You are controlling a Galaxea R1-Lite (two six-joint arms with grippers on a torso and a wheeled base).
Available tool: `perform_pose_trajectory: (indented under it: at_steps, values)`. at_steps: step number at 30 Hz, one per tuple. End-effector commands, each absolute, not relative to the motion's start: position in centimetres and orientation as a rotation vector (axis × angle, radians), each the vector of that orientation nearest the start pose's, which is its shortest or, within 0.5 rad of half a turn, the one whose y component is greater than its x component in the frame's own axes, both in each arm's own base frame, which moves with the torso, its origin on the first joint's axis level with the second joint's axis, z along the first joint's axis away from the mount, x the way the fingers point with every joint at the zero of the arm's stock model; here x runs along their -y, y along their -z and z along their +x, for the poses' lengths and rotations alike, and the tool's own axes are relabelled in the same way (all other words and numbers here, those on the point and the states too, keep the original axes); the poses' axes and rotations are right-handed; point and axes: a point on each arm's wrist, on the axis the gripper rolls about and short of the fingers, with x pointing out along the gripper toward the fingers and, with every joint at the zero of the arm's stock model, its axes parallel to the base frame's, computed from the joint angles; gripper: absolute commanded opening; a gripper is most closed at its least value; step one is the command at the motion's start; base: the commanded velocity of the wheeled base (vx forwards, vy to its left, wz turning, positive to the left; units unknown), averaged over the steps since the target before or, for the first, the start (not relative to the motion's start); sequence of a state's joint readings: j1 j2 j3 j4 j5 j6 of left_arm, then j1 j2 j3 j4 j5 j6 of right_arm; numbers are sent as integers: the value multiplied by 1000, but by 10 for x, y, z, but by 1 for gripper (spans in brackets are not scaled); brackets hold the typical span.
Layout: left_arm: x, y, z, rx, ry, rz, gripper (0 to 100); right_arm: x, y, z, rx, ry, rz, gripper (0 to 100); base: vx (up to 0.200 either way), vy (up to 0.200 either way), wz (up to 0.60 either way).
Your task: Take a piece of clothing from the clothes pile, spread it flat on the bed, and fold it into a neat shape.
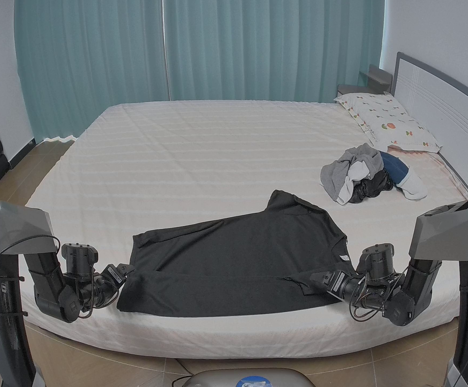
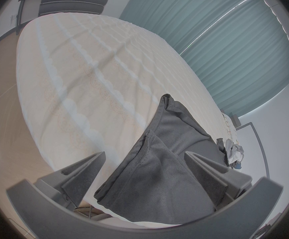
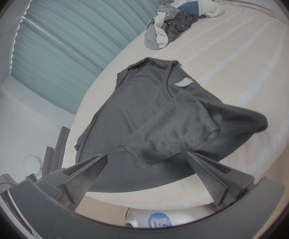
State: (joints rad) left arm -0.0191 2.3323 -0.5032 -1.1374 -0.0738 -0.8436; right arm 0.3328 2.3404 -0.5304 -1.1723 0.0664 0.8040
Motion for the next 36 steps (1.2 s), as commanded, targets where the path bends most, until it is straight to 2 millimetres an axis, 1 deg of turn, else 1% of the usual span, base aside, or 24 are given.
perform_pose_trajectory:
  at_steps: [1,12,17,18,28,32,36]
  values:
    - [8,36,314,-687,-207,-827,100,-109,40,307,-771,-98,674,100,0,0,0]
    - [8,36,314,-687,-207,-827,100,-109,44,319,-749,-52,673,100,0,0,0]
    - [8,36,315,-686,-206,-827,100,-109,50,323,-742,-24,664,100,0,0,0]
    - [8,36,315,-686,-206,-827,100,-109,50,323,-740,-21,663,0,0,0,0]
    - [8,36,315,-687,-207,-827,100,-110,47,317,-758,-4,643,0,0,0,0]
    - [7,36,315,-686,-208,-826,100,-110,38,315,-772,-3,637,0,0,0,0]
    - [8,36,315,-687,-206,-826,100,-113,23,306,-772,-35,635,0,0,0,0]
